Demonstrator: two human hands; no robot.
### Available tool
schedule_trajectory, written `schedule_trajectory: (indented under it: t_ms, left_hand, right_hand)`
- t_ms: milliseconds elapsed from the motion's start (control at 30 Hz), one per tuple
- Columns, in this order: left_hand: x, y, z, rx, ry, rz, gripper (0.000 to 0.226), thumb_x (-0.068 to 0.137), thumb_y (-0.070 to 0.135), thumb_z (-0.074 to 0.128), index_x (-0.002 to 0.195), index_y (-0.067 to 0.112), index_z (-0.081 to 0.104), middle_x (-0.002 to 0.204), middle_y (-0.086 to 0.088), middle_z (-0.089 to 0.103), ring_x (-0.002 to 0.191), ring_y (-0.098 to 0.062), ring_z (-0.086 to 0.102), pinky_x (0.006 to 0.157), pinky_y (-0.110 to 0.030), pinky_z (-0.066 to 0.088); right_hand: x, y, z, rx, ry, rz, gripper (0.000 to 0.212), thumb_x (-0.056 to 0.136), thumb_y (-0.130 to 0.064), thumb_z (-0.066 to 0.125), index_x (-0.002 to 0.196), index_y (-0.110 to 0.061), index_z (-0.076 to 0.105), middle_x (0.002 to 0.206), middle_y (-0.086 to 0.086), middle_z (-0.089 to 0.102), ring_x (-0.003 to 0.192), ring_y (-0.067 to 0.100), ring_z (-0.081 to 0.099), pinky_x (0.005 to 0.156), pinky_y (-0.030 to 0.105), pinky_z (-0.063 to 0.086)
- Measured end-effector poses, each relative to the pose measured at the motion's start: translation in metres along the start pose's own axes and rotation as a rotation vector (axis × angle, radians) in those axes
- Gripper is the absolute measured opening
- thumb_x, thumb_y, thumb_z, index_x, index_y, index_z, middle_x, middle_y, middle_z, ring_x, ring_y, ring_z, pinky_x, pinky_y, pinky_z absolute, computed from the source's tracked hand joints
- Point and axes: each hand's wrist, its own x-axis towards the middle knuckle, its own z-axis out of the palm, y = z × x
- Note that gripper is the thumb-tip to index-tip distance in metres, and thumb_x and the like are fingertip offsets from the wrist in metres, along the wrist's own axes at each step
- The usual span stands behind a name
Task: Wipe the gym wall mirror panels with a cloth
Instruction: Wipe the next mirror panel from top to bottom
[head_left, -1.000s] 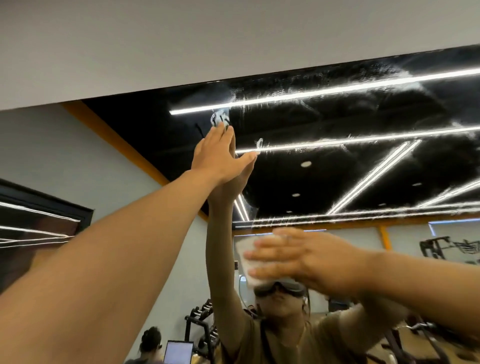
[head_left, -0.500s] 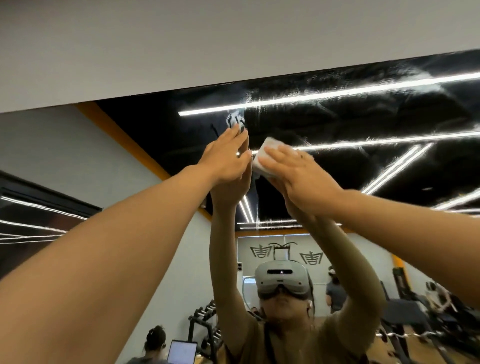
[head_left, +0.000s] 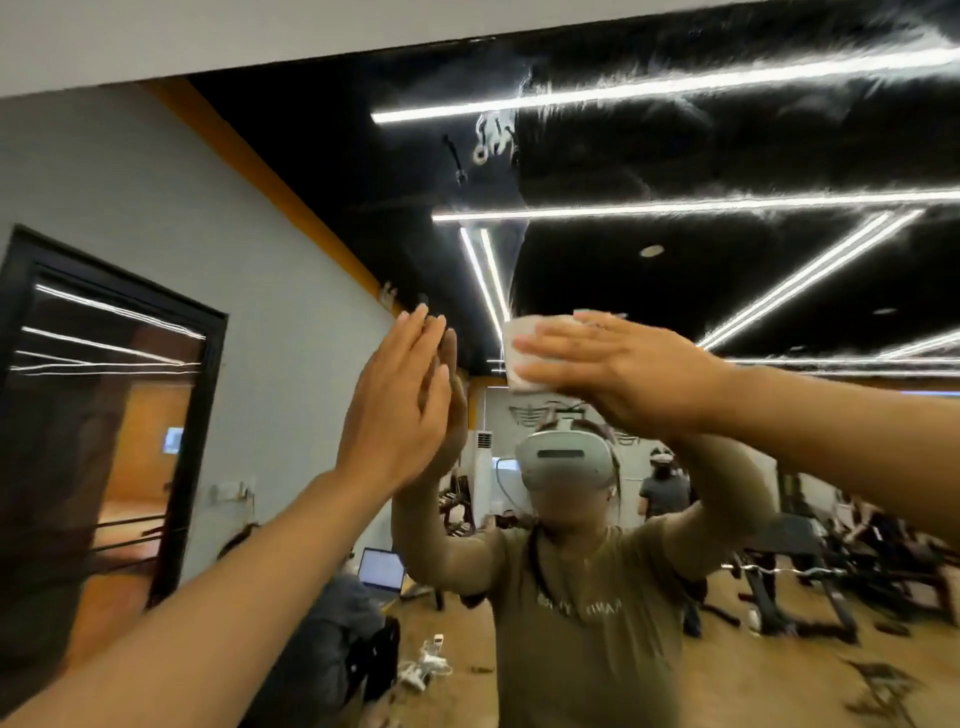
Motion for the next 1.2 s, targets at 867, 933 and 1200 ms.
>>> schedule_trajectory:
  t_ms: [867,933,1200]
  left_hand:
    - [-0.125,-0.004,0.038,0.059,-0.021,0.001,0.063,0.100,0.043,0.030,0.158,0.019,0.018,0.166,0.001,0.008,0.153,-0.013,0.000,0.124,-0.031,-0.005]
    - [-0.125,0.000,0.039,0.059,-0.009,-0.023,0.065,0.100,0.046,0.030,0.157,0.018,0.020,0.166,0.001,0.008,0.153,-0.012,0.000,0.123,-0.029,-0.007]
    - [-0.124,0.017,0.046,0.100,0.021,-0.119,0.076,0.096,0.058,0.029,0.157,0.013,0.021,0.166,-0.003,0.008,0.153,-0.017,-0.001,0.124,-0.036,-0.006]
  right_hand:
    - [-0.079,-0.043,0.012,-0.019,-0.052,0.133,0.061,0.092,-0.009,0.053,0.151,-0.020,0.038,0.160,0.007,0.029,0.150,0.028,0.021,0.122,0.049,0.016]
    - [-0.070,-0.012,-0.006,-0.001,0.077,0.415,0.050,0.097,-0.010,0.044,0.147,-0.016,0.043,0.157,0.012,0.034,0.147,0.032,0.025,0.121,0.049,0.015]
    - [-0.090,-0.075,0.019,0.136,0.283,0.645,0.057,0.093,0.001,0.046,0.148,-0.015,0.042,0.158,0.009,0.032,0.150,0.028,0.017,0.122,0.051,0.015]
